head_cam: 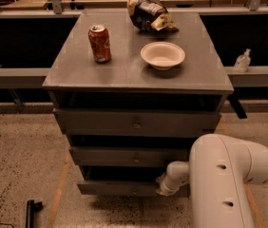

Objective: Open bottom drawer

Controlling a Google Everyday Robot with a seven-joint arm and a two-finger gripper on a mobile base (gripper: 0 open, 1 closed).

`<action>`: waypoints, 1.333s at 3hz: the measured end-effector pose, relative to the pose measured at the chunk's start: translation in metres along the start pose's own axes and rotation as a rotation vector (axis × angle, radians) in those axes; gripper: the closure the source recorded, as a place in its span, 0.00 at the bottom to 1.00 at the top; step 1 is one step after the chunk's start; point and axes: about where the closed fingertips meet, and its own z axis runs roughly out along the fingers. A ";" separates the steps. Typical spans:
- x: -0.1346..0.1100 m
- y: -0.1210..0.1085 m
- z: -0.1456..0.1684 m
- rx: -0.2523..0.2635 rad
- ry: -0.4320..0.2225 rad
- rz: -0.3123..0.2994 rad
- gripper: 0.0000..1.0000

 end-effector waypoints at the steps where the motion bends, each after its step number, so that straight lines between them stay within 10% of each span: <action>1: 0.000 0.000 0.000 -0.001 0.000 0.000 1.00; 2: 0.000 0.001 0.000 -0.002 -0.001 0.001 1.00; 4: 0.000 0.001 0.000 -0.002 -0.001 0.001 0.58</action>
Offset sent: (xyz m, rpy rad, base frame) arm -0.1715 0.0546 0.0325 0.1182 0.4711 -0.0653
